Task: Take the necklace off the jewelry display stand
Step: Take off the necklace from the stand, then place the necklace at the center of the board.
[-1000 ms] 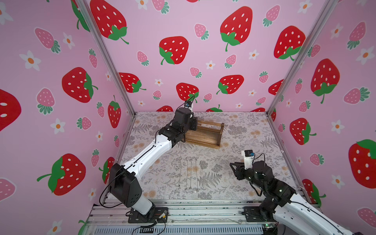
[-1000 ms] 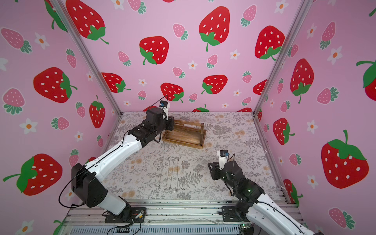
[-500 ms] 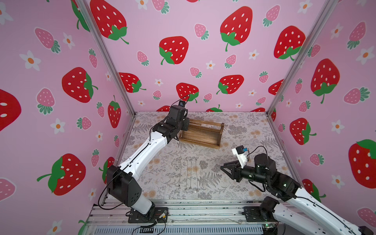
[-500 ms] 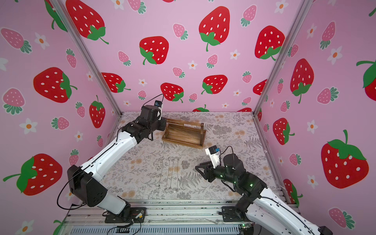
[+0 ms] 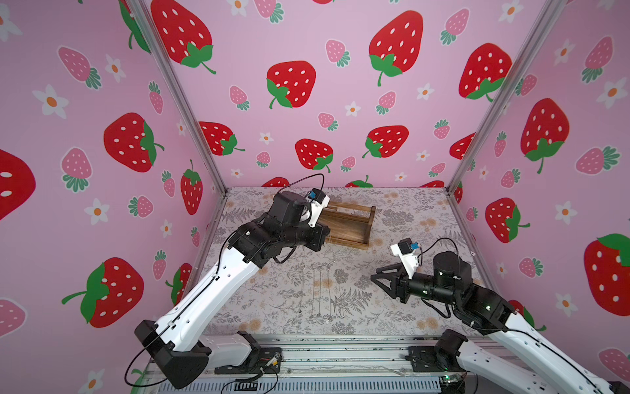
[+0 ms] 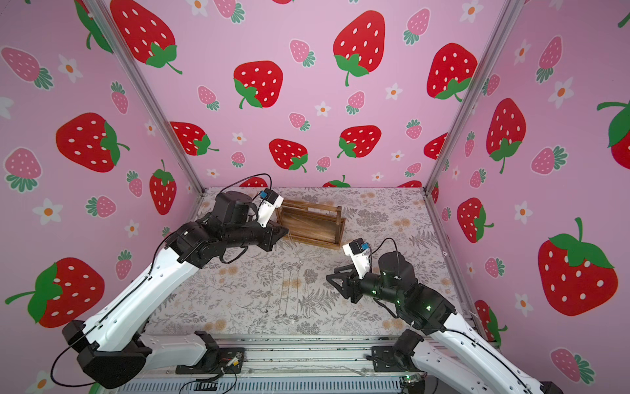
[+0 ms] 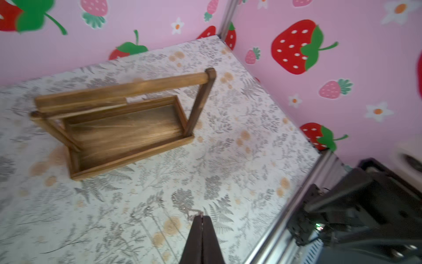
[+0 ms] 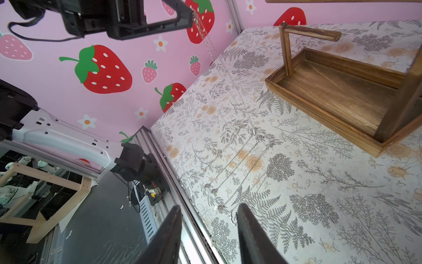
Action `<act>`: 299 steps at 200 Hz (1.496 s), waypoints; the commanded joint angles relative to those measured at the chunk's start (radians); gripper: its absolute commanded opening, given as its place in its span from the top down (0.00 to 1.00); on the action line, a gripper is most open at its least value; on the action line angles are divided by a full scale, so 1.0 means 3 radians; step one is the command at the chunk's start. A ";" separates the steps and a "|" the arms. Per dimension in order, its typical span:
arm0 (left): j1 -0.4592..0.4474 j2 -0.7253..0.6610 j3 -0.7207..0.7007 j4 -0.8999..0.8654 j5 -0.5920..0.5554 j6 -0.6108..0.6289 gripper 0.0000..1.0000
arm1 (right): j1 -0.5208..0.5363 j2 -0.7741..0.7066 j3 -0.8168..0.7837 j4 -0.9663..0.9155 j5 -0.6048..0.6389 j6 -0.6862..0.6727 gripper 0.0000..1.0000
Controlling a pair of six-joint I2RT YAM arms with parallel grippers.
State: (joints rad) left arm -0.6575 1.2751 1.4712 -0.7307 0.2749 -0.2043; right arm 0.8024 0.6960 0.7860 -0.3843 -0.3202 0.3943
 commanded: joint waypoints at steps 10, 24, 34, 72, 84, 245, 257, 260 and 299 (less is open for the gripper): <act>-0.0235 0.0034 -0.0117 0.0206 0.0792 -0.0285 1.00 | 0.0020 0.0109 0.0128 -0.0027 -0.0361 -0.0128 0.58; -0.0347 0.0053 -0.0088 0.0217 0.0845 -0.0309 1.00 | 0.0025 0.0090 0.0118 0.0027 -0.0421 -0.0141 0.57; -0.0418 0.0073 -0.0095 0.0272 0.0921 -0.0357 1.00 | 0.0030 0.0093 0.0138 0.0039 -0.0462 -0.0157 0.56; -0.0673 0.0154 -0.0139 0.0491 0.1047 -0.0521 1.00 | 0.0043 0.0115 0.0297 -0.0054 -0.0365 -0.0274 0.56; -0.0738 0.0179 -0.0134 0.0488 0.1011 -0.0521 1.00 | 0.0045 0.0109 0.0348 -0.0110 -0.0267 -0.0305 0.56; -0.0948 0.0343 -0.0075 0.0638 0.0944 -0.0587 1.00 | 0.0046 -0.0024 0.0276 -0.0067 -0.0069 -0.0297 0.76; -0.0955 0.0349 -0.0062 0.0634 0.0946 -0.0587 1.00 | 0.0046 -0.0020 0.0264 -0.0051 -0.0075 -0.0292 0.76; -0.0956 0.0351 -0.0059 0.0631 0.0945 -0.0587 1.00 | 0.0046 -0.0019 0.0264 -0.0049 -0.0080 -0.0292 0.76; -0.0954 0.0340 -0.0036 0.0607 0.0920 -0.0582 1.00 | 0.0048 0.0001 0.0221 -0.0020 -0.0093 -0.0277 0.69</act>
State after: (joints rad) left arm -0.9363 1.3830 1.4330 -0.5537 0.5491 -0.3759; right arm 0.8135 0.6964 0.8692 -0.4145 -0.3428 0.3038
